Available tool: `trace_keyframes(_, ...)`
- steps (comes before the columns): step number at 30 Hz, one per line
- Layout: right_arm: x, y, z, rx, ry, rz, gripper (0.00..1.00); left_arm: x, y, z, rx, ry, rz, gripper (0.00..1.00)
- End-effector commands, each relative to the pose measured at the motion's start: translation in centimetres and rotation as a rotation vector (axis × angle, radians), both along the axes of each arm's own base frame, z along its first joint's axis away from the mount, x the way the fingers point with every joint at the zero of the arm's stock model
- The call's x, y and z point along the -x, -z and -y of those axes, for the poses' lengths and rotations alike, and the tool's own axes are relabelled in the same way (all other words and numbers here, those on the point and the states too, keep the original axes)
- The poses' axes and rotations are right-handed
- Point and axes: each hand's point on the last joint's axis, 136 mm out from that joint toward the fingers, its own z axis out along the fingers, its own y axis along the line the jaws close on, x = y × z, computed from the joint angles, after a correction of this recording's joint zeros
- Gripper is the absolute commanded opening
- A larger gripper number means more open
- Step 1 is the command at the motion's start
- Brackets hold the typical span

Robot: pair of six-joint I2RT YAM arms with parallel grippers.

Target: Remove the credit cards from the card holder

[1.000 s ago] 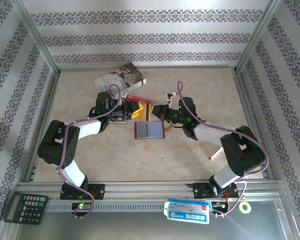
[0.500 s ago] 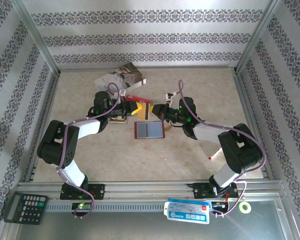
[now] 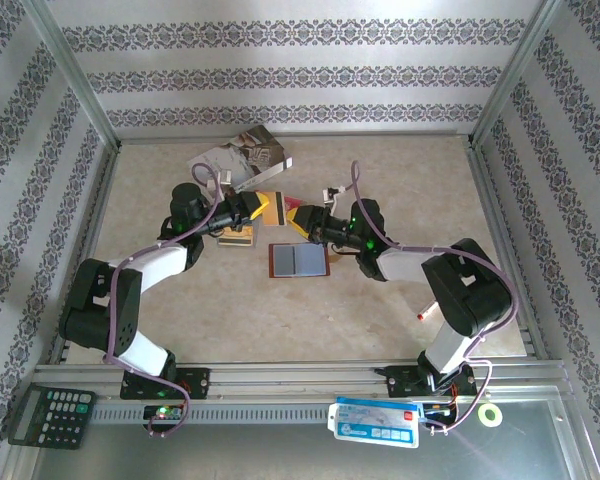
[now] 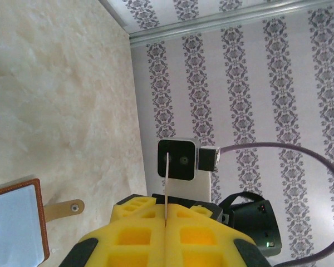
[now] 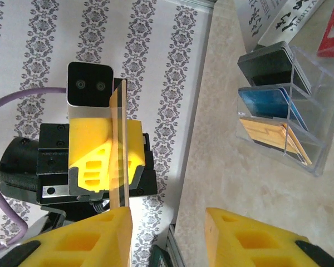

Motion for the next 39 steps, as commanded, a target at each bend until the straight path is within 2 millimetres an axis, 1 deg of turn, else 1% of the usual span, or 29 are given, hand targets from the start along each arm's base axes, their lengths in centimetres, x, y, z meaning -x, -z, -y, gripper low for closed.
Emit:
trace_keyframes(1,0.2,-2.5,-1.4,-0.054,-0.039,0.071,0.39,-0.8,-1.2,-1.0,0.039,-0.072,0.032,0.00)
trace_keyframes(4,0.1,-2.8,-1.5,-0.056,-0.038,0.081,0.39,-0.8,-1.1,-1.2,0.035,-0.084,0.027,0.00)
trace_keyframes(11,0.0,-3.1,-1.6,-0.064,-0.037,0.090,0.34,-0.8,-0.9,-1.4,0.020,-0.094,0.023,0.00)
trace_keyframes(14,-0.2,-2.9,-1.1,-0.060,-0.011,0.091,0.34,-0.8,-0.4,-1.8,0.001,-0.113,0.012,0.00)
trace_keyframes(18,-0.1,-2.6,-1.4,-0.059,-0.025,0.082,0.34,-0.7,-0.7,-1.8,-0.003,-0.111,0.020,0.00)
trace_keyframes(23,0.0,-2.9,-2.2,-0.068,-0.047,0.086,0.28,-0.7,-1.1,-1.8,0.002,-0.109,0.028,0.00)
trace_keyframes(29,-0.1,-3.3,-2.5,-0.076,-0.057,0.095,0.21,-0.6,-0.8,-1.8,-0.001,-0.106,0.017,0.00)
trace_keyframes(33,-0.2,-3.2,-2.4,-0.072,-0.055,0.094,0.11,-0.5,-0.7,-1.9,-0.005,-0.108,0.015,0.00)
trace_keyframes(35,-0.3,-2.9,-2.4,-0.064,-0.050,0.092,0.06,-0.6,-0.4,-2.1,-0.017,-0.117,0.008,0.04)
trace_keyframes(37,-0.4,-2.4,-2.3,-0.042,-0.046,0.092,0.01,-0.6,0.3,-2.7,-0.039,-0.134,-0.009,0.15)
trace_keyframes(39,-0.5,-1.9,-2.2,-0.015,-0.040,0.093,0.00,-0.6,1.3,-3.8,-0.071,-0.170,-0.036,0.23)
